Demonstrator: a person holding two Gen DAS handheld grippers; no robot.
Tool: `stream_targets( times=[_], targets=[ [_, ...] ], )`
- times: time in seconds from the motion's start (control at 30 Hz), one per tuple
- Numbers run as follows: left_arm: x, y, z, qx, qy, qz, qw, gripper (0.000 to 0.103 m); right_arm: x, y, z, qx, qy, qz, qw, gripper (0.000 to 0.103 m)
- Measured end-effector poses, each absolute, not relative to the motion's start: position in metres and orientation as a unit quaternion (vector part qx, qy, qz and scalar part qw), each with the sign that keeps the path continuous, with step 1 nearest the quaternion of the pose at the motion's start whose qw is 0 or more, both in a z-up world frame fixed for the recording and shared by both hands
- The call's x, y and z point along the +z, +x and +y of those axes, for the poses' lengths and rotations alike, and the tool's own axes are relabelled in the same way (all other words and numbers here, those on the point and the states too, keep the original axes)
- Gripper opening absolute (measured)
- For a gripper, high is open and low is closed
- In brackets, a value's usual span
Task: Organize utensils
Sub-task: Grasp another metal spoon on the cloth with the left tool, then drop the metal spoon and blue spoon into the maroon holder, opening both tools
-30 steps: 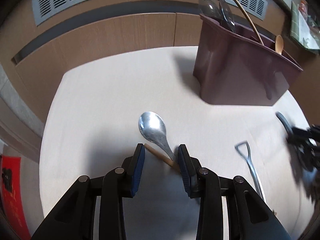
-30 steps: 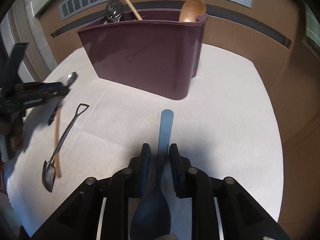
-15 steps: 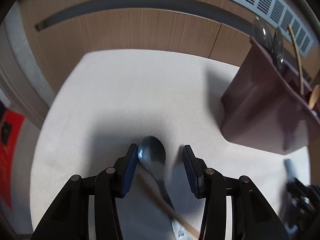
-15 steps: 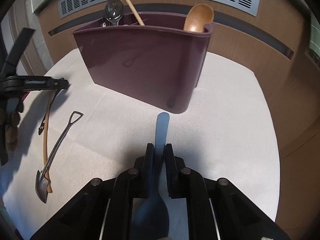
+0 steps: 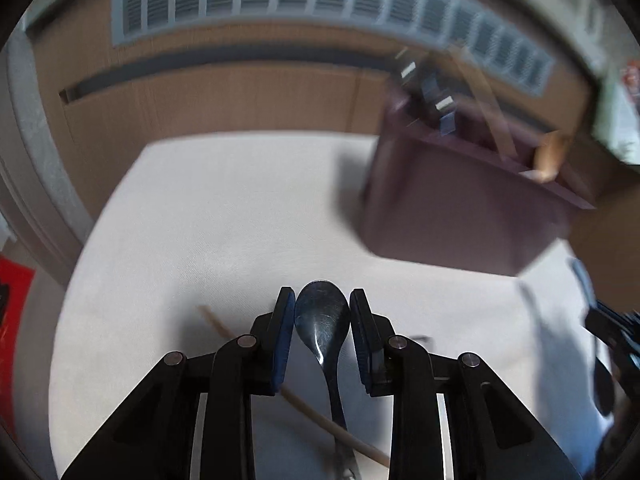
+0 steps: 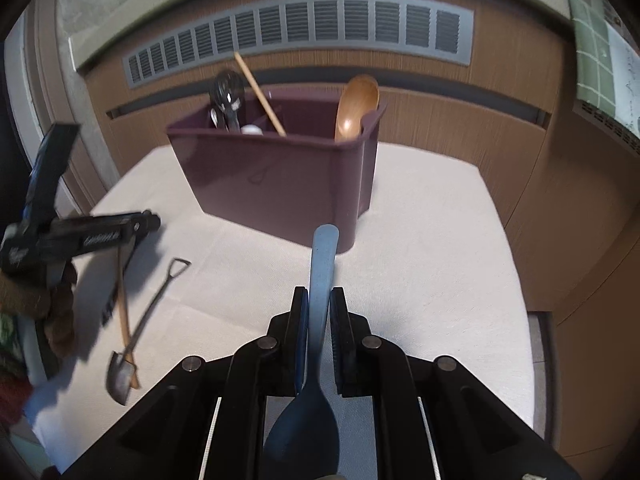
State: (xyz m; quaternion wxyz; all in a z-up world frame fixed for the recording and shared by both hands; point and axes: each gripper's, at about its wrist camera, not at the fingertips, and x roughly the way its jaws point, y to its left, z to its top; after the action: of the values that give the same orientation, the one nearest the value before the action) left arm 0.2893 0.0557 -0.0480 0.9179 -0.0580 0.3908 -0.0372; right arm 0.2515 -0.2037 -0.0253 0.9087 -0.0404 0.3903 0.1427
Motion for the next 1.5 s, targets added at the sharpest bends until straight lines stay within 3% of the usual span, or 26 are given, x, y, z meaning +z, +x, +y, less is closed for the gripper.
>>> stream_targets(
  times=[0.27,0.6,1.0,1.17,1.5],
  targets=[
    [0.011,0.225,0.048,-0.091,-0.06,0.309,0.945,0.029,0.007,0.243,-0.202,0.145,-0.007,0.34,0.929,0.01],
    [0.063,0.222,0.05,-0.114,-0.055,0.245,0.961,0.028,0.038,0.241,-0.19,0.148,-0.008,0.305,0.941,0.01],
    [0.172,0.289,0.043,-0.165,-0.081,0.169,0.968,0.028,0.15,0.292,-0.196,0.163,0.068,0.109,0.978,0.01],
    [0.158,0.336,0.038,-0.194,-0.103,0.204,0.954,0.029,0.137,0.326,-0.183,0.153,0.057,0.099,0.982,0.01],
    [0.095,0.391,0.026,-0.224,-0.139,0.276,0.924,0.03,0.073,0.378,-0.175,0.14,0.059,0.153,0.977,0.01]
  ],
)
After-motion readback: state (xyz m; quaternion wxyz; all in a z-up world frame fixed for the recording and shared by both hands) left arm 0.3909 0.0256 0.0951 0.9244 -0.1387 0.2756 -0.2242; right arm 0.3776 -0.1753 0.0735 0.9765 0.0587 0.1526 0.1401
